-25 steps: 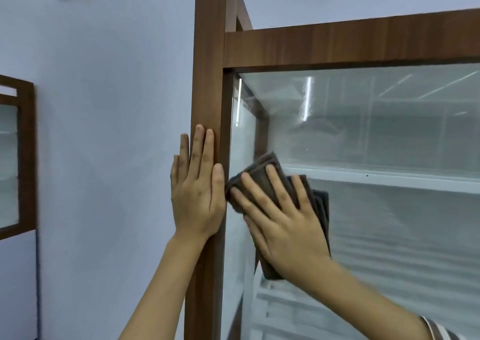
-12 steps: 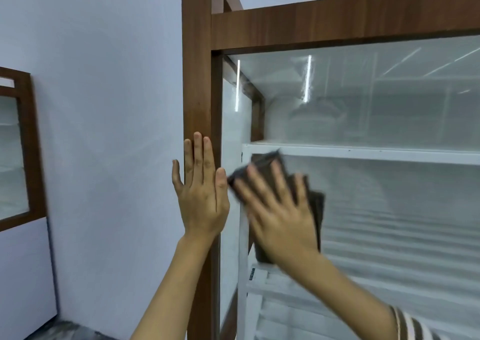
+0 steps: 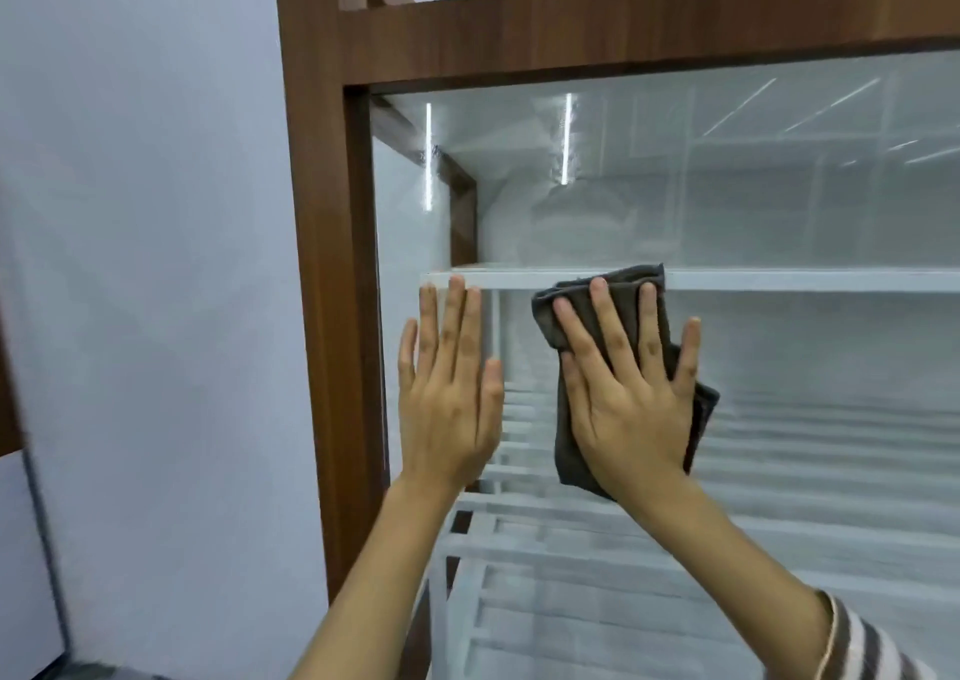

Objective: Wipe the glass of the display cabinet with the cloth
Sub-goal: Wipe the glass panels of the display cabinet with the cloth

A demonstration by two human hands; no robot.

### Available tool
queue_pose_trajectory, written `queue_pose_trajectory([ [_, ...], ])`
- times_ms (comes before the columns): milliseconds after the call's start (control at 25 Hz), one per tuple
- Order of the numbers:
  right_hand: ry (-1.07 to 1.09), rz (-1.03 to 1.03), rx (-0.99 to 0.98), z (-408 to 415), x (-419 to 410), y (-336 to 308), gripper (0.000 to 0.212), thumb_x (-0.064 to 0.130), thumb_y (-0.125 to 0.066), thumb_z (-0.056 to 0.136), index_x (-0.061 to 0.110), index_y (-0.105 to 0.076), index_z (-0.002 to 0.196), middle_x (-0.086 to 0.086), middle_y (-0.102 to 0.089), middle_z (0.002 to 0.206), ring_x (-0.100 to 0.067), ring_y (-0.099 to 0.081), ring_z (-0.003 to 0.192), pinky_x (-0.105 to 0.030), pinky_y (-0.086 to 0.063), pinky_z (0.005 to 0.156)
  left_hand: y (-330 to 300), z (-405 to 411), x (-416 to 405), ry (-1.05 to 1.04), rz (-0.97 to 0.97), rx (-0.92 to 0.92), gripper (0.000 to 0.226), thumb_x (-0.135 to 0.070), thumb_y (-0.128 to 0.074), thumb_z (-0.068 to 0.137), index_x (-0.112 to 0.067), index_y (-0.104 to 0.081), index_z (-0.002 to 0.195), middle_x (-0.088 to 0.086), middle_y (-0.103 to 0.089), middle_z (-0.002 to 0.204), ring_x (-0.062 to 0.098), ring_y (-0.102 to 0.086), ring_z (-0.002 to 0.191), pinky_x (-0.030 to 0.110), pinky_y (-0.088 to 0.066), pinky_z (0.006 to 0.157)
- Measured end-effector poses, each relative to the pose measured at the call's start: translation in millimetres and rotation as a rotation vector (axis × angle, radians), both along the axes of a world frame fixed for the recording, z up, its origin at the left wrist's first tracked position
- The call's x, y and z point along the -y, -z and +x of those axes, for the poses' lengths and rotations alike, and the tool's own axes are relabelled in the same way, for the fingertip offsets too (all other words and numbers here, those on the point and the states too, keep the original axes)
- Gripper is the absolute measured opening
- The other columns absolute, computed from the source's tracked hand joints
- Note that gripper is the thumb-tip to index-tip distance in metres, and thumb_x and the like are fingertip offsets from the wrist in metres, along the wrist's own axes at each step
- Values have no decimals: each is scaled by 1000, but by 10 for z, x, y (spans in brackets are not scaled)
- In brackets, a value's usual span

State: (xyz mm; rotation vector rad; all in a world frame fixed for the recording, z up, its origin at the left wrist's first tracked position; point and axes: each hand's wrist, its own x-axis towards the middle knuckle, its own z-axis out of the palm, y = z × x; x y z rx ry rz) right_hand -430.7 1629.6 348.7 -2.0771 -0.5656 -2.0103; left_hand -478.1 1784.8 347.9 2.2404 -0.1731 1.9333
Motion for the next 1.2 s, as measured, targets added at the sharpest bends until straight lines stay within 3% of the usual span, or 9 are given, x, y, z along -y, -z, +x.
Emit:
queue_pose_trajectory([
  [120, -31, -195, -33, 16, 69, 580, 49, 33, -40, 101, 28, -34, 149, 0, -29, 157, -28, -20, 148, -50, -14, 118, 147, 107, 352, 152, -236, -25, 55, -35, -17, 101, -8, -17, 150, 7, -13, 159, 21, -7, 148, 38, -5, 121],
  [240, 66, -340, -53, 43, 644, 1333, 52, 35, -42, 97, 34, -33, 149, 6, -28, 157, -24, -21, 148, -48, -17, 117, 326, 235, 355, -58, -143, -49, 57, -40, -18, 101, -10, -16, 150, 8, -11, 159, 23, -2, 148, 39, -1, 121],
  [400, 84, -66, -37, 177, 1092, 856, 48, 35, -34, 103, 32, -28, 151, 5, -19, 161, -30, -21, 147, -56, -20, 114, 316, 289, 321, -129, -107, -19, 60, -37, -26, 98, -9, -17, 150, 8, -10, 158, 25, -3, 148, 39, -1, 121],
  [560, 2, 323, -24, 178, 728, 58, 43, 34, -34, 105, 22, -40, 146, -3, -28, 155, -35, -23, 145, -54, -19, 117, 348, 291, 339, -122, -107, -7, 61, -35, -29, 97, -12, -13, 151, 6, -7, 158, 25, -2, 148, 40, 0, 120],
  [720, -91, 229, -93, 105, 620, 129, 46, 39, -38, 103, 17, -41, 143, -6, -26, 155, -32, -18, 147, -52, -14, 120, 352, 286, 318, -111, -98, -8, 60, -35, -28, 98, -12, -13, 151, 7, -8, 158, 26, -3, 148, 42, -2, 120],
  [880, 157, 122, -180, 26, 911, 431, 57, 50, -28, 103, 22, -26, 152, -1, -5, 162, -28, -4, 150, -53, 1, 120, 346, 276, 333, -107, -109, -6, 60, -36, -28, 98, -11, -16, 150, 8, -9, 158, 28, -5, 147, 42, -3, 120],
  [1080, 99, 414, -276, 111, 986, 529, 60, 50, -18, 103, 20, -8, 155, 0, 2, 162, -28, 1, 150, -55, -6, 120, 335, 268, 335, -109, -113, -6, 61, -37, -29, 97, -8, -20, 150, 8, -10, 158, 26, -4, 148, 41, -1, 120],
  [1160, 60, 556, -248, 134, 816, 226, 60, 48, -23, 103, 16, -18, 153, -7, -11, 161, -33, -5, 149, -58, -14, 117, 333, 272, 340, -102, -116, 10, 61, -37, -30, 97, -8, -21, 150, 9, -12, 158, 27, -5, 148, 41, -2, 121],
  [1200, 40, 522, -216, 121, 678, 113, 60, 50, -26, 102, 16, -25, 152, -10, -18, 159, -35, -9, 148, -58, -15, 117, 331, 270, 342, -101, -118, 16, 61, -37, -30, 97, -8, -21, 150, 9, -13, 158, 27, -6, 148, 41, -2, 121],
])
